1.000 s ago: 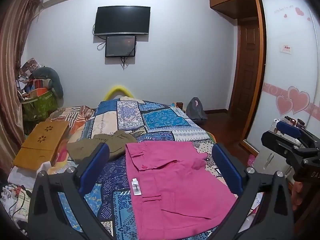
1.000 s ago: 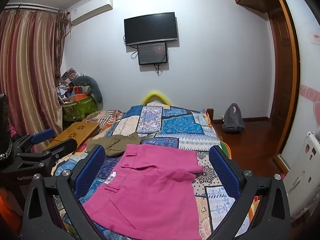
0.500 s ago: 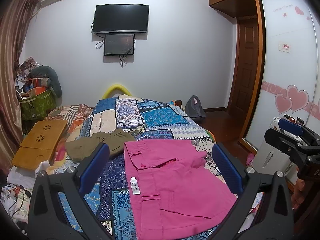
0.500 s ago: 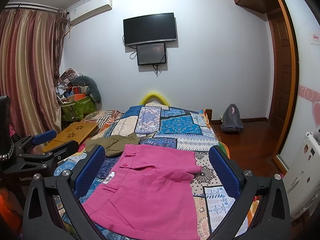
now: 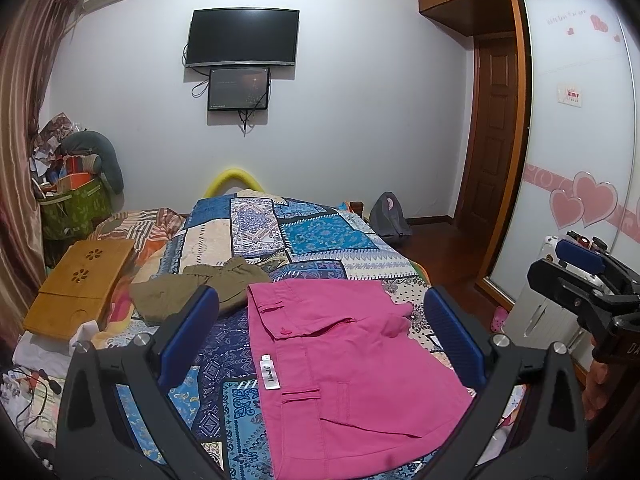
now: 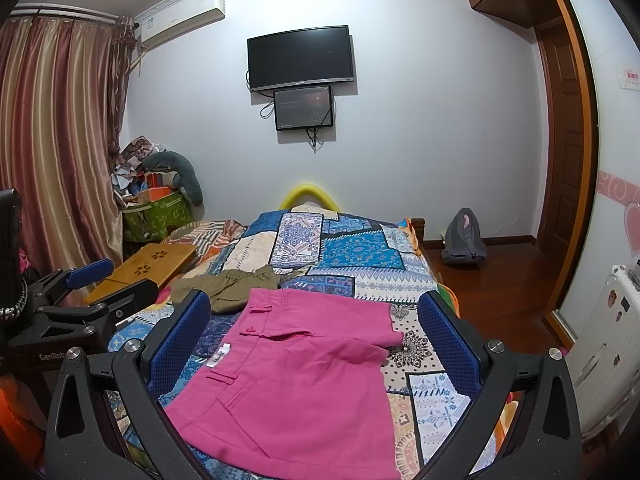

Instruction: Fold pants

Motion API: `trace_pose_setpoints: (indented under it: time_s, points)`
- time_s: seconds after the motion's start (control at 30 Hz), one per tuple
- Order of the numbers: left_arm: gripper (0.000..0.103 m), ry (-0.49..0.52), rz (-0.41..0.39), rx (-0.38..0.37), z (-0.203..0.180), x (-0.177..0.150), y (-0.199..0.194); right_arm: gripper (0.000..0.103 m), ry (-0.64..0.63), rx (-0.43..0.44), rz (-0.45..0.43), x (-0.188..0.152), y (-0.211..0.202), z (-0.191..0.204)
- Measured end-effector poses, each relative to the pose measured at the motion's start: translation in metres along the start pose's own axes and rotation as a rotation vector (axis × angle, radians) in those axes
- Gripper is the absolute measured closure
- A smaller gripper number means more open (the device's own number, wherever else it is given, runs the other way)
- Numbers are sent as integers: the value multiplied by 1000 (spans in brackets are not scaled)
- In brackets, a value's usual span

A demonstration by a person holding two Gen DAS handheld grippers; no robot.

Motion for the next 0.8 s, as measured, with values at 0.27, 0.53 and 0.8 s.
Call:
trace_pose_setpoints:
  time_s: [0.27,0.53,0.8]
  points:
    - [0,1,0,0,0,1,0,0,1,-1,1,0,0,0]
    - [0,0,0,0,-1,0,0,0,0,-1,2,-1,0,0]
    - [0,2,1,3,-2,1,1,0,2,-1,2,-1,-1,2]
Point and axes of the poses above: each gripper's, at about its wrist camera, not at the fingertips, and y roughly the way its jaws point, z to its left, x to its top, the point moved 7 cm from there along y, roughly the way its jaws point, and after that the axes turned 13 degrees about -x, right-handed, at the moved point
